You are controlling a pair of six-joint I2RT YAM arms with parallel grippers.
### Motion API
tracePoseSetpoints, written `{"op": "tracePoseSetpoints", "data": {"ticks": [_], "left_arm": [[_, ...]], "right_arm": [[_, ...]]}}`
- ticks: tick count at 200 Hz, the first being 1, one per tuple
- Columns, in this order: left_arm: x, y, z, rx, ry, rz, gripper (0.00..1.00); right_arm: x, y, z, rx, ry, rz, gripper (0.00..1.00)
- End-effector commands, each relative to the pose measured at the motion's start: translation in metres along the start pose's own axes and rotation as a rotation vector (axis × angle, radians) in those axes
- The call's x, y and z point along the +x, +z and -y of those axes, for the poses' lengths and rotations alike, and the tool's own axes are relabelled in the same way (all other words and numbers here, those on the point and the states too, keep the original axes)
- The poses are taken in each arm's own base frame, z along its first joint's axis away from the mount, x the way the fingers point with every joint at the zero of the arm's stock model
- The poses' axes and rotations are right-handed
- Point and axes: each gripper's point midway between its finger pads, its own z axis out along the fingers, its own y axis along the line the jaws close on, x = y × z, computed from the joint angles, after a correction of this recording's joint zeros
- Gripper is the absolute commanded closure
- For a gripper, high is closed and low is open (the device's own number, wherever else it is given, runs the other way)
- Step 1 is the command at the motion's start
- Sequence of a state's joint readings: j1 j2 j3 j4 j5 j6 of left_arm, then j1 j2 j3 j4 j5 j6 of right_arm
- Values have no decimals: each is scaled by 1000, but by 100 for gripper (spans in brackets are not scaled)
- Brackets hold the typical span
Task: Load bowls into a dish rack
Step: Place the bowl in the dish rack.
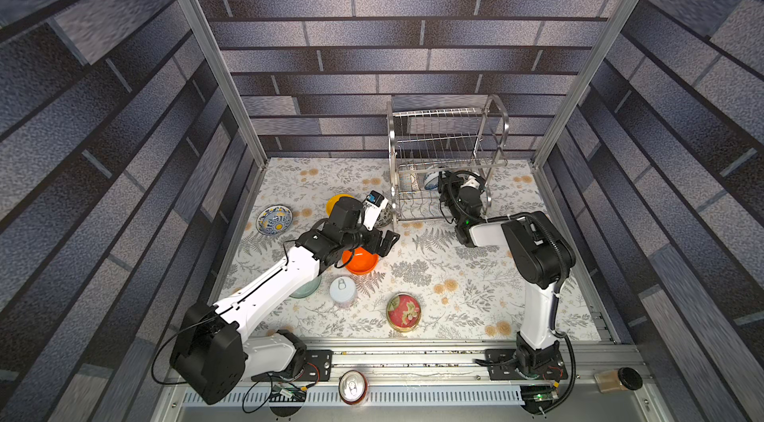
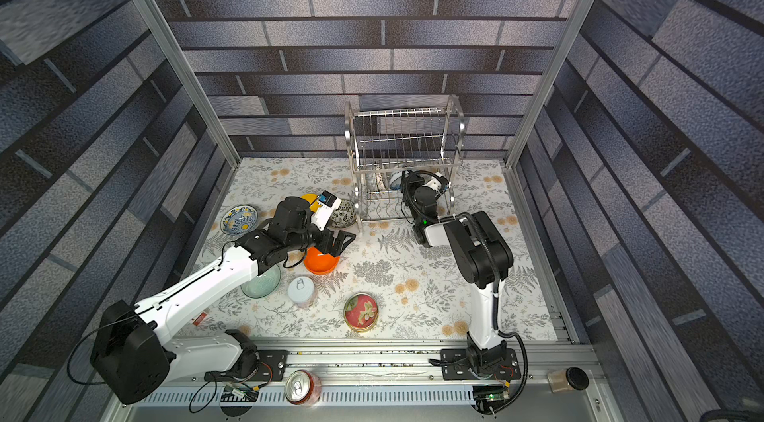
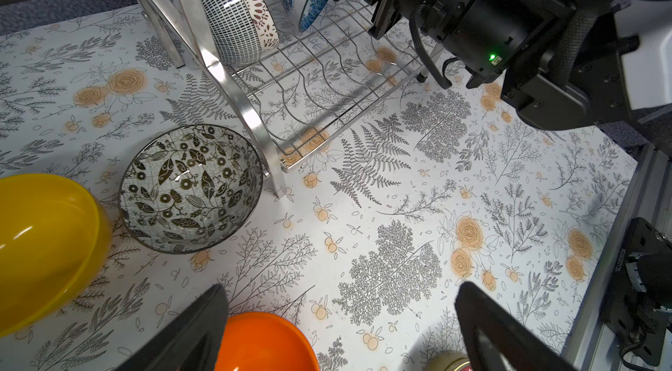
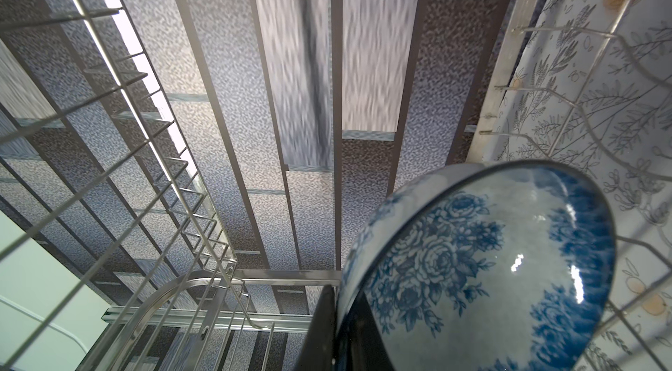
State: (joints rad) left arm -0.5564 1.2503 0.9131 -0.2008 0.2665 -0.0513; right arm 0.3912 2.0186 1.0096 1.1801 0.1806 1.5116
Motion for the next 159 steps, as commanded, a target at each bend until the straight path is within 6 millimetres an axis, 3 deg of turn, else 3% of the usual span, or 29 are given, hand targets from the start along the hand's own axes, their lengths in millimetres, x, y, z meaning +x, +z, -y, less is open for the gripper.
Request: {"op": "tracePoseSetpoints", "data": {"ticks": [1, 9, 12, 18, 159], "left_arm": [[3, 3, 0, 19, 17, -9, 0], [4, 4, -1, 19, 15, -12, 0], [3, 4, -1, 19, 14, -11, 0], [4, 4, -2, 21, 13, -13, 0], [8, 13, -4, 30, 8, -42, 0]], "right_arm": [[0, 9, -25, -114, 10, -22, 91], [1, 10, -20, -104, 10, -26, 91], [0, 15, -32, -133, 13, -25, 91], [1, 17, -33, -137, 11, -29, 91], [12, 44, -17, -97, -24, -167, 90]]}}
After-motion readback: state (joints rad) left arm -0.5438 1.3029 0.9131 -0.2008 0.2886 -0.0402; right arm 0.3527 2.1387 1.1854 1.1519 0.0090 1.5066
